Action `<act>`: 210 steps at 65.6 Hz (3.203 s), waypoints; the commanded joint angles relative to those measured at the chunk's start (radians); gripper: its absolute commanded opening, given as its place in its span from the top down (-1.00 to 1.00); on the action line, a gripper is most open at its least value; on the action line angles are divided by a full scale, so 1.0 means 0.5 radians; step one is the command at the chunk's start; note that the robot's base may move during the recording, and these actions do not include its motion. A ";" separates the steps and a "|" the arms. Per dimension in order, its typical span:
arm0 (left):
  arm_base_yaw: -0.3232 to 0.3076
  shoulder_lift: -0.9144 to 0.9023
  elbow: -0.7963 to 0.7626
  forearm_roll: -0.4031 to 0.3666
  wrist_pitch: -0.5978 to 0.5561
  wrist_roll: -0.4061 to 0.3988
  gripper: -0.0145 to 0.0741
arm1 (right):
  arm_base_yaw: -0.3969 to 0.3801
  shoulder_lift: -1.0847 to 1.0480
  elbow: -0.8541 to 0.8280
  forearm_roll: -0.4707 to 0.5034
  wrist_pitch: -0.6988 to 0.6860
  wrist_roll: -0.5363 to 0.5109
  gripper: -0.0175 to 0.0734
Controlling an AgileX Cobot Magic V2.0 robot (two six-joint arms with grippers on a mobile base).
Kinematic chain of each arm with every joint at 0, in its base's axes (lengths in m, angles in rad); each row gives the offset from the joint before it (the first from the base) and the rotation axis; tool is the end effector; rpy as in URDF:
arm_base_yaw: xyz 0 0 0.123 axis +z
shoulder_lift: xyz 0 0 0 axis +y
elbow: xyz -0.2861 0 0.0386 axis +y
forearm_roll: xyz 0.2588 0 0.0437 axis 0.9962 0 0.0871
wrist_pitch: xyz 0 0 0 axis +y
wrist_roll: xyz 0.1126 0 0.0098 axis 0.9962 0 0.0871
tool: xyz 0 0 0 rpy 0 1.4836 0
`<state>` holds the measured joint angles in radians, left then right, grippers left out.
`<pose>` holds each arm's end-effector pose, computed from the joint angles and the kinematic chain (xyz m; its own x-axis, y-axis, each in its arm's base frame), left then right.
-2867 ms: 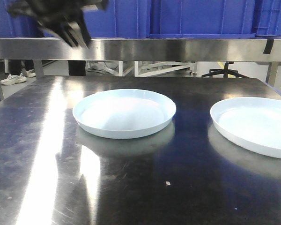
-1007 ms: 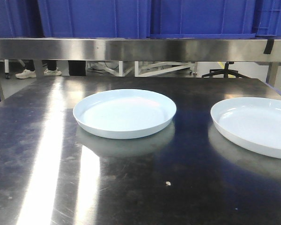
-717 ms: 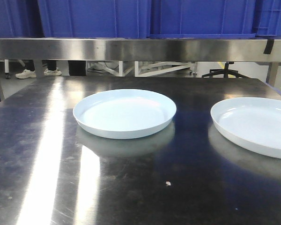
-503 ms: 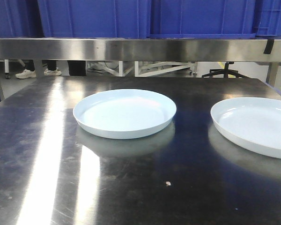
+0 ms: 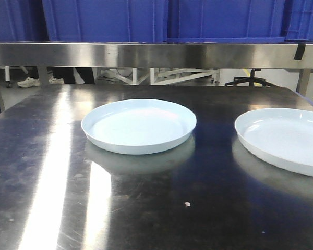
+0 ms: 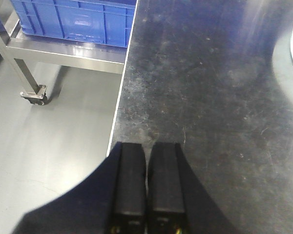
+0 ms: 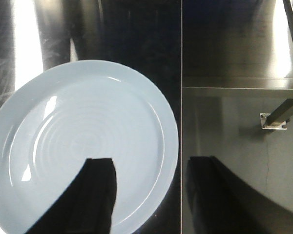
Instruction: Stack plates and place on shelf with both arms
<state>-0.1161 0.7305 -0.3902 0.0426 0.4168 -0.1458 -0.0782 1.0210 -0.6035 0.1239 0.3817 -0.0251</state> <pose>0.1589 -0.0166 0.2273 -0.6239 -0.0346 -0.7808 0.0361 0.9967 -0.0730 0.2231 -0.0123 0.2485 -0.6428 0.1404 -0.7530 0.1014 0.9900 0.0980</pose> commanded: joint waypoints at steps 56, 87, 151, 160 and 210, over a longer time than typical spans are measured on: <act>0.002 -0.012 -0.055 0.002 -0.145 -0.022 0.44 | -0.163 0.844 -0.556 -0.002 -0.096 -0.016 -0.36; 0.002 -0.012 -0.055 0.002 -0.145 -0.022 0.44 | -0.163 1.019 -0.554 0.010 -0.015 -0.016 -0.36; 0.002 -0.012 -0.055 0.002 -0.145 -0.022 0.44 | -0.092 0.662 -0.864 0.138 -0.056 -0.015 0.50; 0.002 -0.012 -0.055 0.002 -0.145 -0.022 0.44 | 0.045 0.651 -0.955 0.217 -0.049 -0.015 0.50; 0.002 -0.012 -0.055 0.002 -0.145 -0.022 0.44 | 0.956 1.439 -1.617 0.231 0.046 -0.015 0.50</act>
<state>-0.1161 0.7299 -0.3902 0.0426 0.4168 -0.1458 0.3938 1.7657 -1.3651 0.2302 0.4495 -0.0261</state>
